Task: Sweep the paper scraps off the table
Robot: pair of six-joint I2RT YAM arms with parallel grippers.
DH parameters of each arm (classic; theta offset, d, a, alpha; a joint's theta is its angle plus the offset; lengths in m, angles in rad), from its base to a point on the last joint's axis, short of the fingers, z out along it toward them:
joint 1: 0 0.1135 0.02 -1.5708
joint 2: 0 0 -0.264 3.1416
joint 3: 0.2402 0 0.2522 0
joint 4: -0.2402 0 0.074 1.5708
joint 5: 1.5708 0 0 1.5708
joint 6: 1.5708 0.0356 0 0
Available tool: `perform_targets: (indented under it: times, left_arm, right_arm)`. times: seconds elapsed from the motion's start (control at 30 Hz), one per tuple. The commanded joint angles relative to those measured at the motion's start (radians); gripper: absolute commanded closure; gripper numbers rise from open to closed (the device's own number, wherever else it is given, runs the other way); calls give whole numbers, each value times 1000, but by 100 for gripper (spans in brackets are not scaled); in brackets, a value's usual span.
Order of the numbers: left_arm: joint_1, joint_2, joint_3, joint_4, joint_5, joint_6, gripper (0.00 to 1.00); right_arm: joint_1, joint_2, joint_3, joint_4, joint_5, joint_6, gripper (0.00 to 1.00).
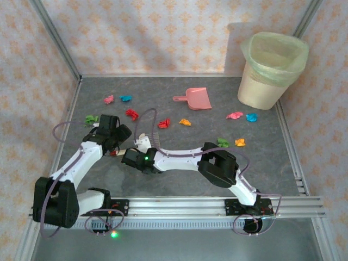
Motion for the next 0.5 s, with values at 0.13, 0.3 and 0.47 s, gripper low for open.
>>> perform_targets:
  times: [0.13, 0.3, 0.47]
  left_arm:
    - [-6, 51, 2, 35, 83, 127, 20]
    - [-8, 95, -5, 33, 100, 163, 19]
    - [-7, 136, 25, 41, 94, 155, 20]
  right_arm:
    - [-42, -18, -42, -72, 78, -86, 50]
    - [-75, -94, -146, 30, -2, -102, 57]
    - [-64, -237, -328, 293, -115, -99, 60]
